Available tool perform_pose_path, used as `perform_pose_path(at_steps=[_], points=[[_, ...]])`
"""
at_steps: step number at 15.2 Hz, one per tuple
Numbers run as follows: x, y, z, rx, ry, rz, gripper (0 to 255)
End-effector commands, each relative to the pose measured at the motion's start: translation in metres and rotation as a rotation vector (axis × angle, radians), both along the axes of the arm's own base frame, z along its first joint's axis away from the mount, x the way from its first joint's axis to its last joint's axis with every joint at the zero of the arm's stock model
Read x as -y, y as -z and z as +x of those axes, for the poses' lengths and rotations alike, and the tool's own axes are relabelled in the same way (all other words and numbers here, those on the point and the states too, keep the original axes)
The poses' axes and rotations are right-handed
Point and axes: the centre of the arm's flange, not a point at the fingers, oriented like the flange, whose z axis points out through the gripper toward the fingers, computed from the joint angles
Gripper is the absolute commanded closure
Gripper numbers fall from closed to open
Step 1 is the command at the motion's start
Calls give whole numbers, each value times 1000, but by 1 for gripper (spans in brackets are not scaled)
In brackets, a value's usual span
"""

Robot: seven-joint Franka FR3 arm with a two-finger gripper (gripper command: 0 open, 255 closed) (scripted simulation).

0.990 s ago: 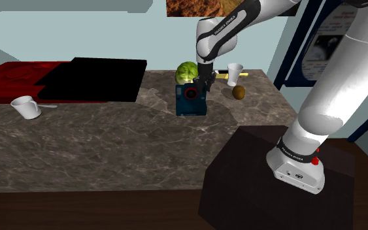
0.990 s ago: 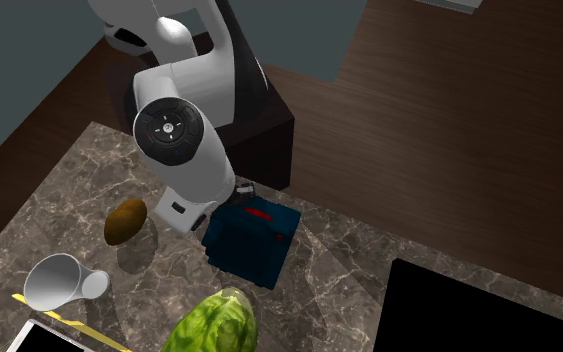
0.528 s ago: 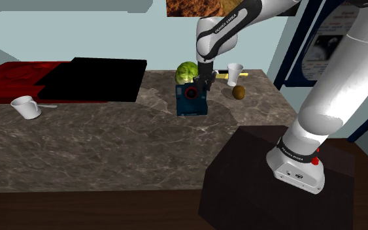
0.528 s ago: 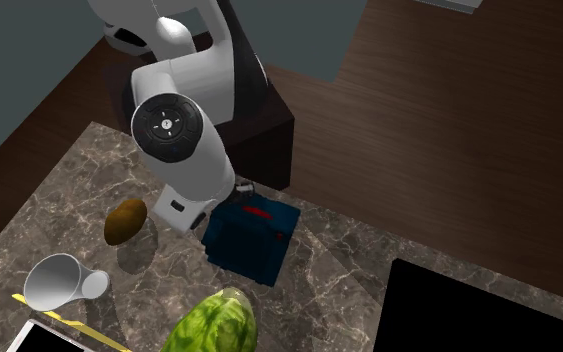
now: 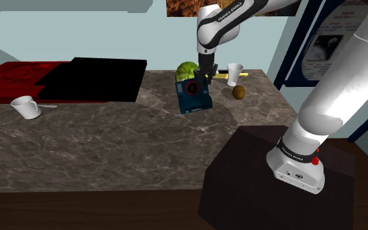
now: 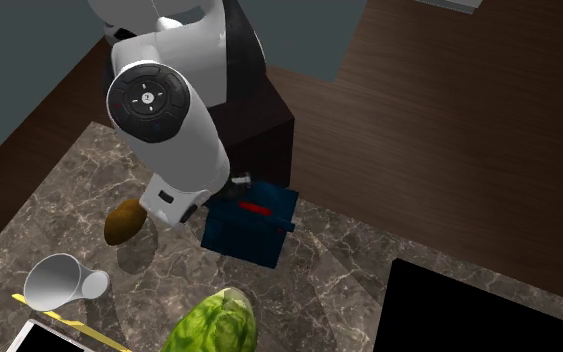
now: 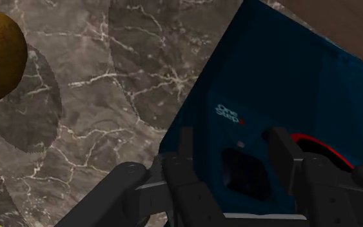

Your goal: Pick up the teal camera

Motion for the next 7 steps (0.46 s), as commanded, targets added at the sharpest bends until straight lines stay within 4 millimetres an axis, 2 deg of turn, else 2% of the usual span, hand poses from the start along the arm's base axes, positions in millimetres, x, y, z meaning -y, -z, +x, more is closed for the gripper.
perform_pose_path(at_steps=[1, 5, 7], points=[[-1, -12, 0, 3, 0, 0, 255], [-1, -33, 0, 3, 0, 0, 255], [-1, -34, 0, 3, 0, 0, 255]])
